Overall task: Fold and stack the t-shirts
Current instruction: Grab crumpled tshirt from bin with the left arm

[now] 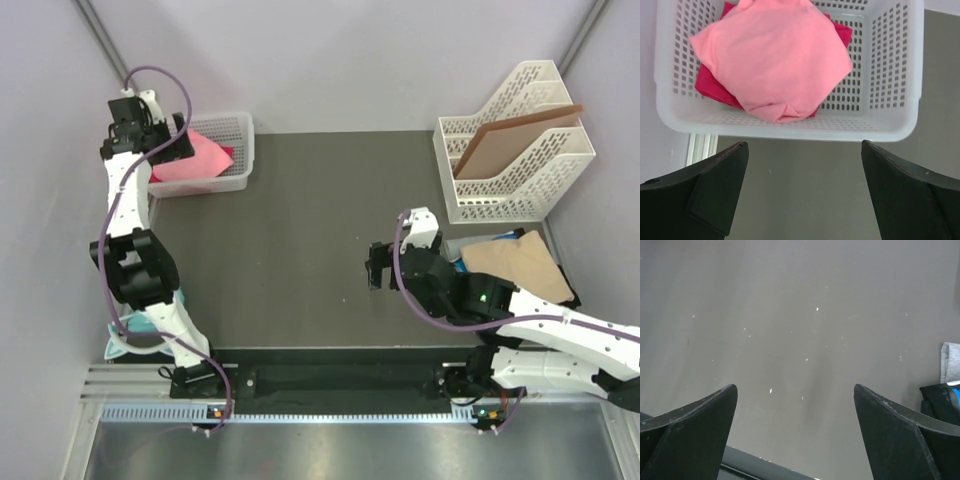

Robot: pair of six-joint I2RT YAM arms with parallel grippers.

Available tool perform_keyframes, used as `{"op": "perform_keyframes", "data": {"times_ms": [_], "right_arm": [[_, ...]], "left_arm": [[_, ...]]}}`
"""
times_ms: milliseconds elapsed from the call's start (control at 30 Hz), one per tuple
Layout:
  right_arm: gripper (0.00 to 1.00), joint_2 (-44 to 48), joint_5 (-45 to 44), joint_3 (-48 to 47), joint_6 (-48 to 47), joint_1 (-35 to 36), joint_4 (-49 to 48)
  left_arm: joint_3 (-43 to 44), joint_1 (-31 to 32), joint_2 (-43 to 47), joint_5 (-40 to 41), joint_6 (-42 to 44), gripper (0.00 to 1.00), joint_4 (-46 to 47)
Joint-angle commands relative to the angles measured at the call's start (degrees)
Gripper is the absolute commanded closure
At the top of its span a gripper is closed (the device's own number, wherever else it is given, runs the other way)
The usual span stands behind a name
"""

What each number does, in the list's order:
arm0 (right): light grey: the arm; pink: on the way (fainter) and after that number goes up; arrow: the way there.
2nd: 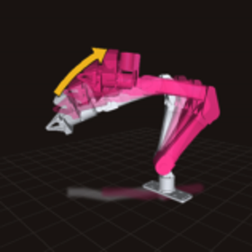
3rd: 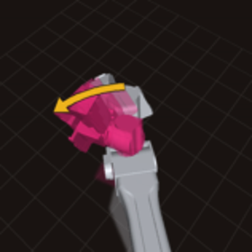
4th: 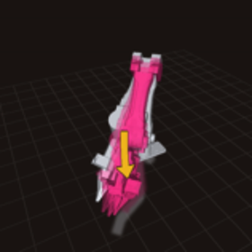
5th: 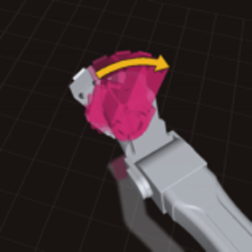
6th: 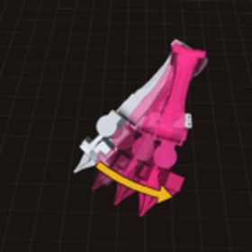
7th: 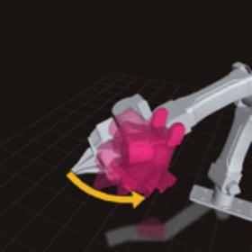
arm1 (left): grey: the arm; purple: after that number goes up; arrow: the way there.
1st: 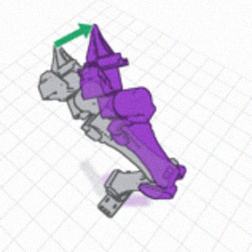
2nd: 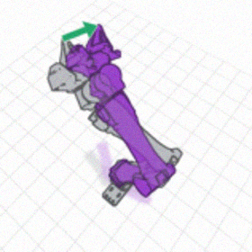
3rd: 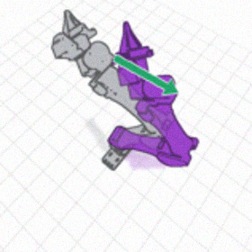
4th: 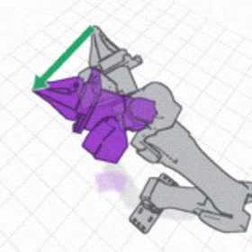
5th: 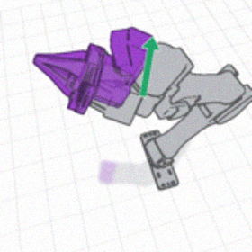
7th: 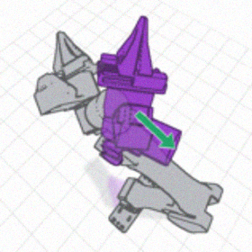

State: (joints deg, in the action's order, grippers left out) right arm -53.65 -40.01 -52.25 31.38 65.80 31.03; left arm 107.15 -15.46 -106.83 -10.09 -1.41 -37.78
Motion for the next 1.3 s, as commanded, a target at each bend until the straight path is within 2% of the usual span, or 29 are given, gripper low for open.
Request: {"op": "perform_keyframes", "data": {"times_ms": [0,133,233,333,533,1067,1133,1233,1267], "right_arm": [[0.00,0.74,-1.56,-1.89,2.46,2.66,0.79],[0.00,0.12,-3.41,-1.63,3.95,4.95,1.93],[0.00,-0.40,-3.76,-1.54,5.01,6.09,2.55],[0.00,-0.58,-4.20,-1.71,5.63,7.32,2.90],[0.00,-0.49,-5.08,-2.42,6.24,8.38,3.95],[0.00,4.78,-4.91,-1.37,10.90,9.78,7.56],[0.00,4.52,-4.73,-1.36,11.16,9.96,7.82],[0.00,4.25,-4.82,-1.45,11.43,10.14,8.26],[0.00,4.17,-4.90,-1.37,11.51,10.22,8.26]], "left_arm": [[8.23,-0.18,-6.79,2.09,-0.17,0.01,2.54],[21.47,-0.09,-15.06,4.02,-2.28,0.05,-1.06],[26.51,0.08,-19.99,7.09,-3.42,0.05,-2.39],[25.56,1.40,-21.84,11.73,-1.59,0.05,-2.99],[24.25,2.37,-25.36,13.86,0.27,0.05,-7.48],[11.86,1.67,-26.68,18.00,0.88,0.07,-3.53],[11.68,1.66,-27.03,17.65,0.88,0.09,-3.44],[11.67,1.40,-27.29,17.21,0.97,0.20,-3.53],[11.76,1.40,-27.30,17.12,0.97,0.40,-3.53]]}}
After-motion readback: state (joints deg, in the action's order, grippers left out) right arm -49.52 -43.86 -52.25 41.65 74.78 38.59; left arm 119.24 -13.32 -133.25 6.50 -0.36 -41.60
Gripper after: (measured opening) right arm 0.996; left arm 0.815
